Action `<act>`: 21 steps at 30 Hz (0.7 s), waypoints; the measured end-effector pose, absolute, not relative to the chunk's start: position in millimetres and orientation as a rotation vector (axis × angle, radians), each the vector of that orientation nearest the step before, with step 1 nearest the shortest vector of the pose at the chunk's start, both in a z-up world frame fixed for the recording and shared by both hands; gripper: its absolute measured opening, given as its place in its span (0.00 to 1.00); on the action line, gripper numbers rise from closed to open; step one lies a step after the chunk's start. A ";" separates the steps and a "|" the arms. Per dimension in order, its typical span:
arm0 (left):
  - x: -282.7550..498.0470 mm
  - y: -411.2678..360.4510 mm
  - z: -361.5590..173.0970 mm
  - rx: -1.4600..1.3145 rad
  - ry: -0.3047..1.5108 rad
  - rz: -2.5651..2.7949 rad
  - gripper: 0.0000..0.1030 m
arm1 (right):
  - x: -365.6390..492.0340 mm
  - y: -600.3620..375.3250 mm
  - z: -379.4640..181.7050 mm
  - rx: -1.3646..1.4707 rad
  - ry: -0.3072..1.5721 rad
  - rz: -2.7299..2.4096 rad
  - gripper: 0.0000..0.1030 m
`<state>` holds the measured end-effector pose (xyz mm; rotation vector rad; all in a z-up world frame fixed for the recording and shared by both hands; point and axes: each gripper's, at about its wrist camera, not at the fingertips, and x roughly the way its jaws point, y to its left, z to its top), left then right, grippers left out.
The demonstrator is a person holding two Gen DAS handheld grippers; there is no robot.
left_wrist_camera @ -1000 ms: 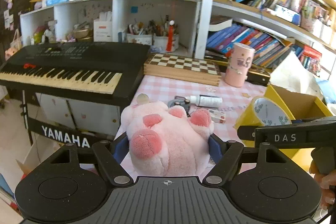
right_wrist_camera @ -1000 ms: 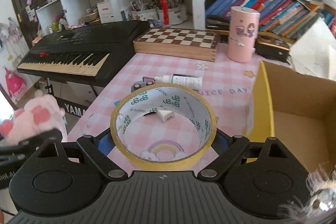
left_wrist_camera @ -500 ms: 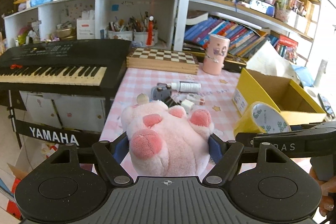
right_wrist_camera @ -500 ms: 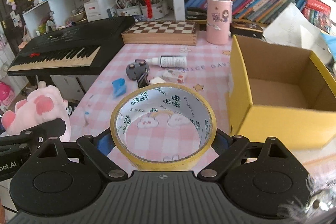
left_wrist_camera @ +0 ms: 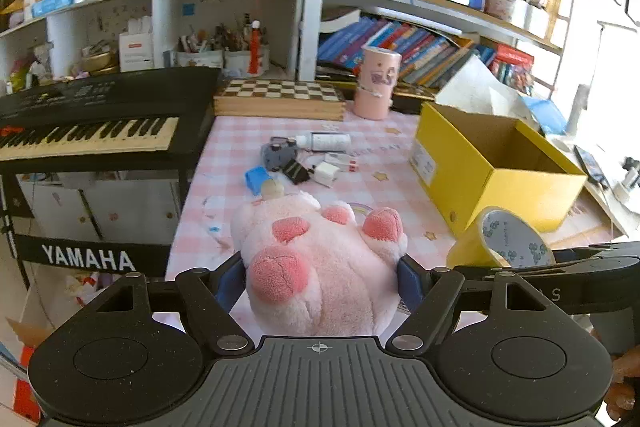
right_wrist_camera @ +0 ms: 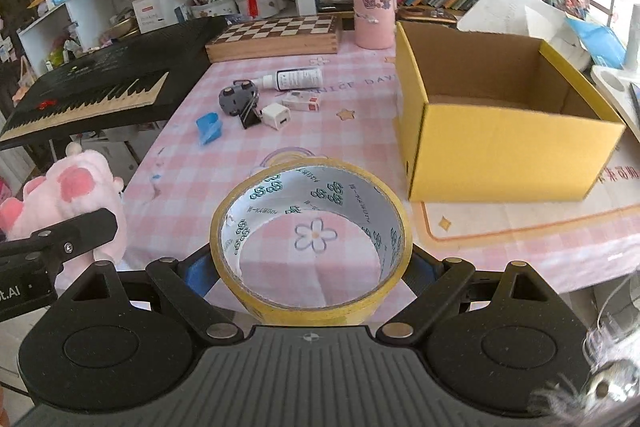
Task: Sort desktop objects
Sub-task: 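Lift and carry the tape roll and plush toward the yellow box with both tools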
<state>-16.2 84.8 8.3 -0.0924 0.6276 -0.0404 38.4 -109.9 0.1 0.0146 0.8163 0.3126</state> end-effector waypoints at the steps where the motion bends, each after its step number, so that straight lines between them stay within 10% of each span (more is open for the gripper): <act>1: -17.4 83.4 8.2 -0.089 0.629 -0.046 0.74 | 35.8 -111.9 -0.5 0.019 0.818 0.308 0.88; 21: -19.3 47.0 -0.6 -0.040 0.670 -0.201 0.74 | -5.5 -151.2 -12.1 0.099 0.857 0.182 0.88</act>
